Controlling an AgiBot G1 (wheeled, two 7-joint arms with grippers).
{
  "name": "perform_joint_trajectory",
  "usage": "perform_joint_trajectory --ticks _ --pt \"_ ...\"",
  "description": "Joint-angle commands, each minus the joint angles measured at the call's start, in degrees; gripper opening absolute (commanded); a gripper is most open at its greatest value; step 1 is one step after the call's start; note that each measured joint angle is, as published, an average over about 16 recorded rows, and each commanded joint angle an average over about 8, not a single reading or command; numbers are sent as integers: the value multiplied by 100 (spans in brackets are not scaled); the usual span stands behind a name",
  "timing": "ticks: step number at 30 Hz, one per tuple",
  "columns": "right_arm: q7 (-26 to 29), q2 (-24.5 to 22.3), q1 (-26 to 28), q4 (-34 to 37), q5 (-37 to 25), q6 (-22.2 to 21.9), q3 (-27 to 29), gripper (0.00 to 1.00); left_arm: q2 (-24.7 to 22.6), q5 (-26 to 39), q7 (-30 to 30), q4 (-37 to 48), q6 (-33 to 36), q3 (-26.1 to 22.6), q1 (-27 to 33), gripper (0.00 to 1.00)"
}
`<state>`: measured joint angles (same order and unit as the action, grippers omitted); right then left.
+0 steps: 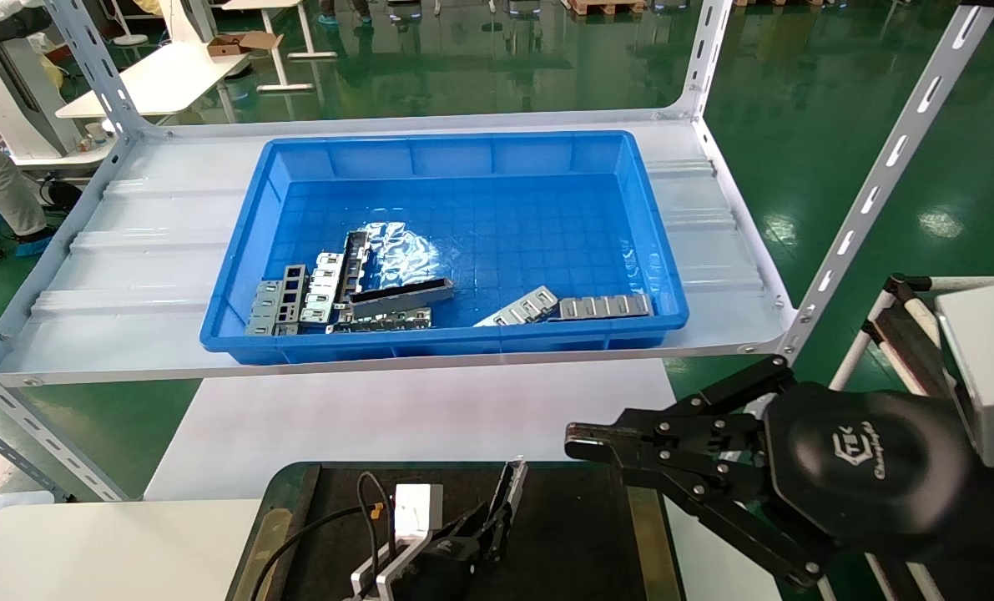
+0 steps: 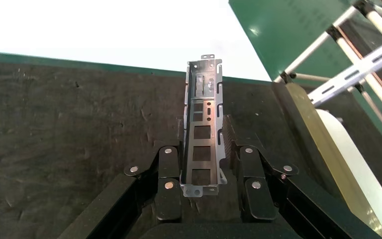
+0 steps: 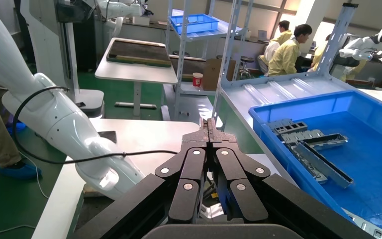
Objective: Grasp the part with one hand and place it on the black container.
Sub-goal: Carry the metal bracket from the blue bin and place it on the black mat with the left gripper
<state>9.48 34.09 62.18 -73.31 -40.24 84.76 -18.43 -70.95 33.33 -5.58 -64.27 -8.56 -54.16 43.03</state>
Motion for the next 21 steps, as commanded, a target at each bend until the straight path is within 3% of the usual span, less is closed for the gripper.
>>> perform_joint_trajectory --ticks 1,11,21 --pt "0 0 0 0 0 0 0 0 -138 -8 -30 100 -111 59 -3 0" --pt "-1 -1 1 0 2 -1 -2 0 -571 130 -179 313 -333 327 -127 0" --pt "-2 -2 1 0 3 -2 -4 0 -652 163 -469 329 -521 235 -136 0"
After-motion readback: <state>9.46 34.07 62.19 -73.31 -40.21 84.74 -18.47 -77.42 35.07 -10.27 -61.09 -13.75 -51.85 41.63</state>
